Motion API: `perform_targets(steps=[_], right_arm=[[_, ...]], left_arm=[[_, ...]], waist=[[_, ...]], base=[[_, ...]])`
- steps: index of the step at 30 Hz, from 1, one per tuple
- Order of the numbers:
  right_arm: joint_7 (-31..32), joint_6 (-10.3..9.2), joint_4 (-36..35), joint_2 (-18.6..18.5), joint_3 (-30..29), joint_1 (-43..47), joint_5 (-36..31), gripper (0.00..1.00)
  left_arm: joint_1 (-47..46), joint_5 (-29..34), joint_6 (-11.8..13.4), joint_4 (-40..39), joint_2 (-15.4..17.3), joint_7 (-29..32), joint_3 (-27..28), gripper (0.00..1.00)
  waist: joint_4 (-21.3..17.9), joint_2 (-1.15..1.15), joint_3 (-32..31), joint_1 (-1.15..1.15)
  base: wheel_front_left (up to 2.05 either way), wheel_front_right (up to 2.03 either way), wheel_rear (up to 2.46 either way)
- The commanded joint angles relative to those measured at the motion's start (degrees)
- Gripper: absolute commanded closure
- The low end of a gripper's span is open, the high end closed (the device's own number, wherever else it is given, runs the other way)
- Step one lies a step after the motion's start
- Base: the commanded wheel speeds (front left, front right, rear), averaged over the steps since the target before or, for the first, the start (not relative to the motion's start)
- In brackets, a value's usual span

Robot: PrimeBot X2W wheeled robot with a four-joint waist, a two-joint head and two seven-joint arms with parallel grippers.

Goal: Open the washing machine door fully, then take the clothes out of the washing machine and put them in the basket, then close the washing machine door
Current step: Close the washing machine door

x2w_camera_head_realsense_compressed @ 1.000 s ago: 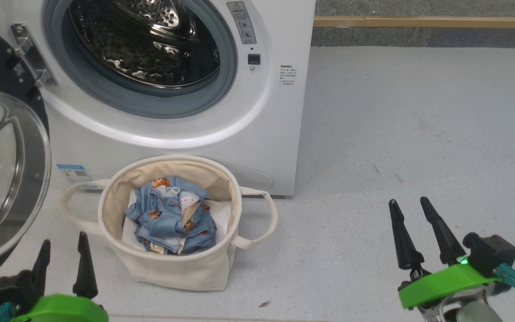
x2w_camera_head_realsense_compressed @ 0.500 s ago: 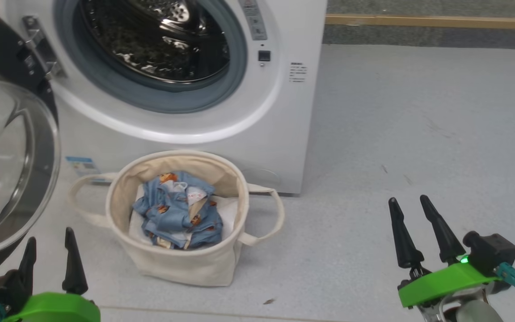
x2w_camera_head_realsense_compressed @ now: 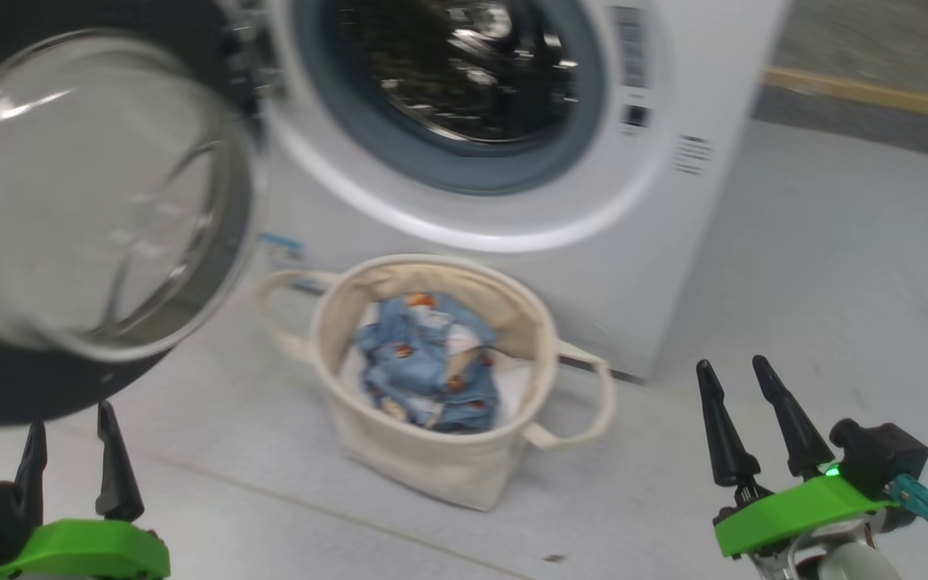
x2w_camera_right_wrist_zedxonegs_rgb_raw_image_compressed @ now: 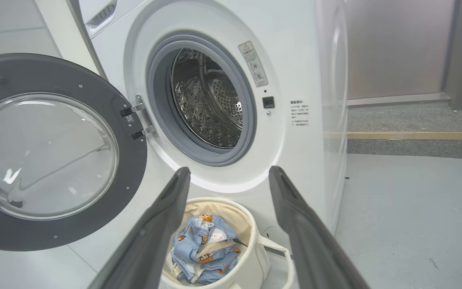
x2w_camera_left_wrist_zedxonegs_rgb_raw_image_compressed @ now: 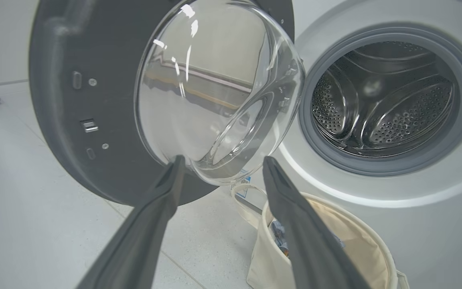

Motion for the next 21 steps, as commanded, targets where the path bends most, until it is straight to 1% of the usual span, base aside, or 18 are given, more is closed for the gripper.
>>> perform_targets(steps=[1,6,10,13,15,21], right_arm=[[-0.70,0.05,-1.67,-0.12,1.33,-1.92,0.54,0.00],[-0.70,0.05,-1.74,0.00,1.51,-1.86,0.71,0.00],[-0.70,0.05,-1.74,0.09,1.63,-1.54,0.54,0.00],[-0.70,0.05,-1.86,0.11,1.62,-1.52,0.43,0.00],[-0.70,0.05,-1.95,0.22,2.20,-1.92,0.29,0.00],[-0.70,0.05,-1.27,-0.22,4.33,-4.33,0.50,0.00]], left_arm=[[-2.11,0.24,0.46,-2.07,1.75,0.07,2.56,0.00],[-3.23,0.72,1.32,-2.68,1.45,0.64,1.87,0.00],[-4.66,0.91,1.00,-2.77,1.42,1.31,0.82,0.00],[-6.15,0.75,0.73,-2.29,1.34,1.86,0.32,0.00],[-6.90,0.47,0.90,-1.94,1.35,1.76,0.72,0.00],[-7.48,-0.74,2.05,-1.04,0.62,0.20,2.72,0.00]], waist=[[5.80,0.00,-0.86,0.00],[12.88,0.00,-1.30,0.00],[17.73,0.00,-1.44,0.00],[20.68,0.00,-1.36,0.00],[21.56,0.00,-0.82,0.00],[22.20,0.00,0.74,0.00]], base=[[0.00,0.00,0.00],[0.00,0.00,0.00],[0.00,0.00,0.00],[0.00,0.00,0.00],[0.00,0.00,0.00],[0.00,0.00,0.00]])
